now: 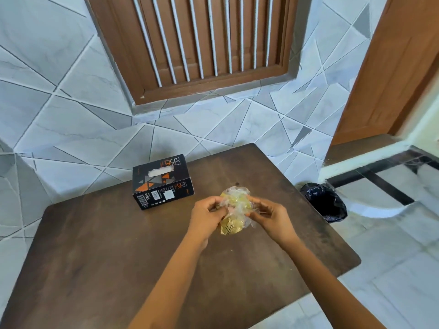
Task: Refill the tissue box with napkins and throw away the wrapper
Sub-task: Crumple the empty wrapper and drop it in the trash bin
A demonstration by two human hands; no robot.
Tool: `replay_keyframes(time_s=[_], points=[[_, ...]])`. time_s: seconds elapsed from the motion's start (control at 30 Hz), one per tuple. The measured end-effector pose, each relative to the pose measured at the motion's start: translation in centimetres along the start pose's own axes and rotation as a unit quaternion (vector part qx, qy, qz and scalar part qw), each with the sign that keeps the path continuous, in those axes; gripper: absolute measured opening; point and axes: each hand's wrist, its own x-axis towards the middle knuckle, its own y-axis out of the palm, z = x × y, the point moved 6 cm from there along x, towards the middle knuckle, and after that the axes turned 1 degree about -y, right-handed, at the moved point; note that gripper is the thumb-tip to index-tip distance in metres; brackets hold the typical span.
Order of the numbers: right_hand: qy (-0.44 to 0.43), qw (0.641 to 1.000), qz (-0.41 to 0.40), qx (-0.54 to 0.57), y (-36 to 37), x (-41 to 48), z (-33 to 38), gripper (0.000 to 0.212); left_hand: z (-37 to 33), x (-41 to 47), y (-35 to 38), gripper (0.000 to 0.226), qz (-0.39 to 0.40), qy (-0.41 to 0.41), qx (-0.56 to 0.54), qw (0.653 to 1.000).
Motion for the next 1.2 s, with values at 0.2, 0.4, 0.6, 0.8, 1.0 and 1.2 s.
replay_keyframes(time_s=[0.2, 0.4, 0.6, 0.8, 1.0, 1.2], points=[[0.037, 0.999, -0.033, 0.022, -8.7, 2.3, -3.7, 0.040, -2.6, 3.1, 9.1, 0.018, 0.044, 0.008, -0.006, 0.999], [0.045, 0.998, -0.033, 0.004, -19.9, 4.8, -8.1, 0.035, -4.2, 6.2, 21.4, 0.018, 0.041, -0.011, -0.011, 0.999], [0.077, 0.995, -0.056, -0.037, -30.6, 7.7, -13.0, 0.041, -5.8, 9.7, 33.0, 0.013, 0.126, -0.061, -0.008, 0.990], [0.096, 0.990, -0.079, -0.059, -36.7, 11.8, -17.5, 0.035, -5.2, 13.6, 40.6, 0.053, 0.254, -0.056, -0.008, 0.965], [0.163, 0.981, -0.068, -0.078, -38.8, 17.5, -24.8, 0.035, -1.1, 21.6, 44.9, 0.056, 0.173, -0.076, 0.006, 0.982], [0.245, 0.967, -0.001, -0.069, -38.0, 23.7, -33.4, 0.034, 4.8, 29.4, 48.1, 0.045, 0.079, -0.126, 0.009, 0.989]])
